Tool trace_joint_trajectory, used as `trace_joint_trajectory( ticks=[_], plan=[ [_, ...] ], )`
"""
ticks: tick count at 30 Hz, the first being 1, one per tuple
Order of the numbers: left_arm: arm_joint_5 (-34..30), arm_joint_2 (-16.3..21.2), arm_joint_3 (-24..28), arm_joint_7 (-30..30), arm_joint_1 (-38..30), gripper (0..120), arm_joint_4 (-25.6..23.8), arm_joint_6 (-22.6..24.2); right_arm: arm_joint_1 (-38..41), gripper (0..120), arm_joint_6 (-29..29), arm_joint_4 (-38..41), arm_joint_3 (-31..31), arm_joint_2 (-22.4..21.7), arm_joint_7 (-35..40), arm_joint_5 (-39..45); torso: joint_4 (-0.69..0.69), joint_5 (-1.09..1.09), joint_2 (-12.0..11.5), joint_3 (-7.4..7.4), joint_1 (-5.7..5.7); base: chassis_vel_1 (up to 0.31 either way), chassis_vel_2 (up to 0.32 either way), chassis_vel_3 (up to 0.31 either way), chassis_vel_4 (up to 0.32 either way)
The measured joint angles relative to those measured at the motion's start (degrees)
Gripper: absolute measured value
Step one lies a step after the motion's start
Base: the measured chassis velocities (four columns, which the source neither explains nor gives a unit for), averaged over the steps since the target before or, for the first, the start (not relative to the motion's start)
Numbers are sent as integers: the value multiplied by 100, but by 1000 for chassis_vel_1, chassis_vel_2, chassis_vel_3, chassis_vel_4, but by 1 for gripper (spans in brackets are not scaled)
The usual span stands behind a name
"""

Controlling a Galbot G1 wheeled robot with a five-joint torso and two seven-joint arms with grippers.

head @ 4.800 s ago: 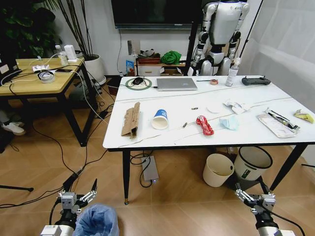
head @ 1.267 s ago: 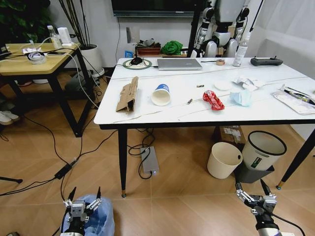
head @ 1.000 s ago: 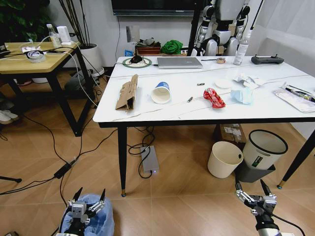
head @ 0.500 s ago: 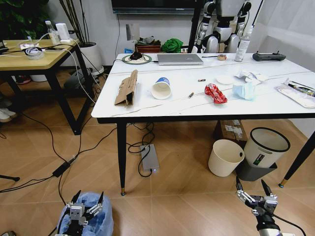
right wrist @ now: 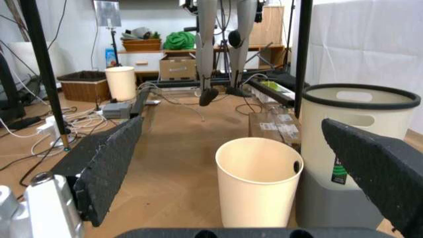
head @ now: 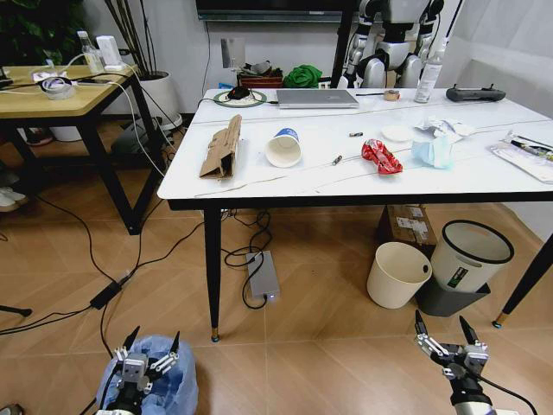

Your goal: Pick up the trash bin and place the trash from the table into it.

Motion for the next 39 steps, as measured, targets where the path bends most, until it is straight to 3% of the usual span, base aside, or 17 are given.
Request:
trace_joint_trajectory(
  ticks=[19, 25, 39],
  plan=[
    [36, 58, 124, -585, 122, 100, -4, 32, -37, 100, 31, 23, 5, 16, 0, -4, 1, 0, -443, -290, -154, 0, 0, 0, 0],
    [-179, -84, -42, -76, 174, 100, -214, 389, -34, 100, 41, -3, -5, 34, -1, -19, 1, 2, -593, -399, -195, 0, 0, 0, 0],
    [-1011, -93, 108, -65, 359, 100, -685, 1026, 9, 100, 51, -49, -90, 96, -4, -62, 1, 0, -908, -619, -289, 0, 0, 0, 0]
  ],
)
